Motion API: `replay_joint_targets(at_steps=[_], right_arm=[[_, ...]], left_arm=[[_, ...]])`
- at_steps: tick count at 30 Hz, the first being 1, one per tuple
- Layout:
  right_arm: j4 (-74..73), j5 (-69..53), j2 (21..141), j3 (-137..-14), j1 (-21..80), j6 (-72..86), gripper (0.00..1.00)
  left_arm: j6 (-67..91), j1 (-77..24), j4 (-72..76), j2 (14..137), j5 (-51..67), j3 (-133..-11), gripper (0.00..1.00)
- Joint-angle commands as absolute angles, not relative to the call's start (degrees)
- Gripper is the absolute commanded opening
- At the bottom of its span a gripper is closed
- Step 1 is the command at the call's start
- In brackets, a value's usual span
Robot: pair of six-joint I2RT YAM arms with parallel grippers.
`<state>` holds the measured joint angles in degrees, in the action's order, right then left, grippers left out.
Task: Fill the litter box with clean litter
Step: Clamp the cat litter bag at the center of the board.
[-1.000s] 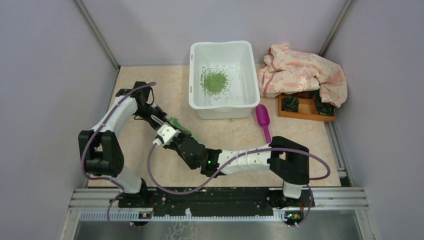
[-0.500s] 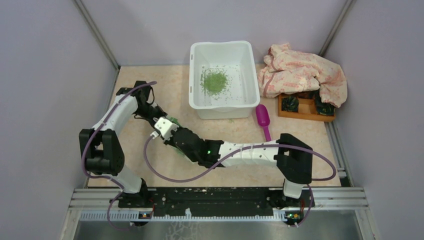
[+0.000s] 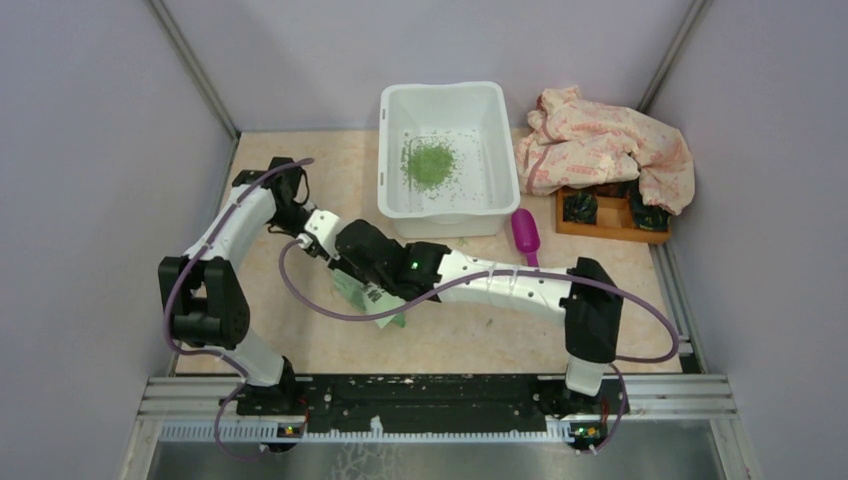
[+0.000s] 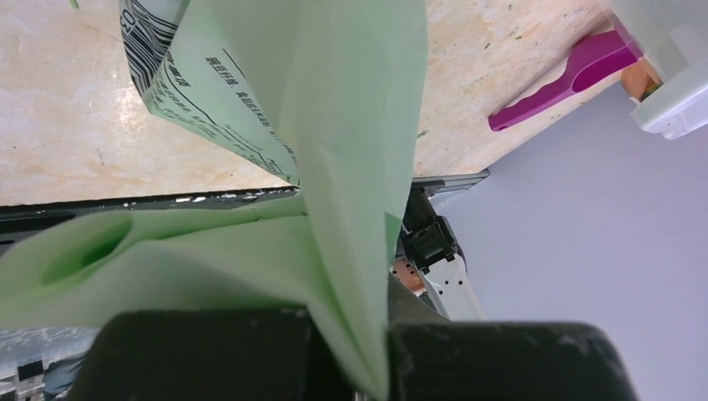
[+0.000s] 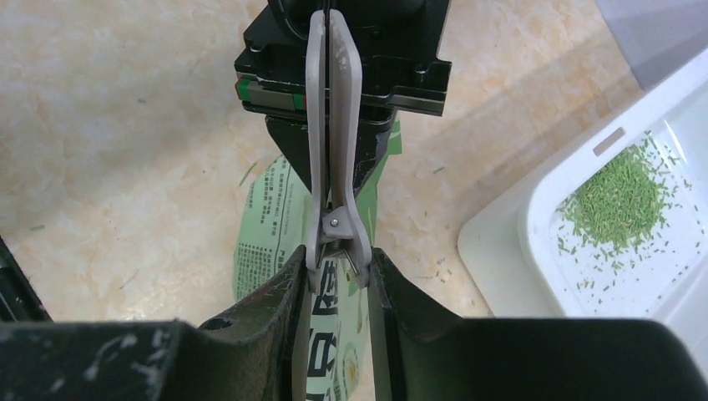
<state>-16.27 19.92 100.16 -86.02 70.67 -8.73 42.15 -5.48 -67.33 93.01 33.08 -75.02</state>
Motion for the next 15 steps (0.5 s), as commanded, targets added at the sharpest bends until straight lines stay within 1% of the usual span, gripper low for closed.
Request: replay_joint_targets(at_steps=[1, 8, 15], right_arm=[[-27.90, 16.57, 102.95, -92.35, 69.65, -7.65, 0.00], [-35.48, 12.70, 109.22, -101.75, 69.31, -7.13, 0.00], [-42.67, 14.59, 113.12, -107.98, 69.09, -6.07, 0.00]], left_arm=[[40.86, -5.23, -71.03, 92.78, 35.47, -78.40, 0.00], [40.28, -4.92, -71.86, 93.29, 35.25, -79.80, 0.00], [40.02, -4.39, -72.23, 93.78, 35.26, -80.59, 0.00]])
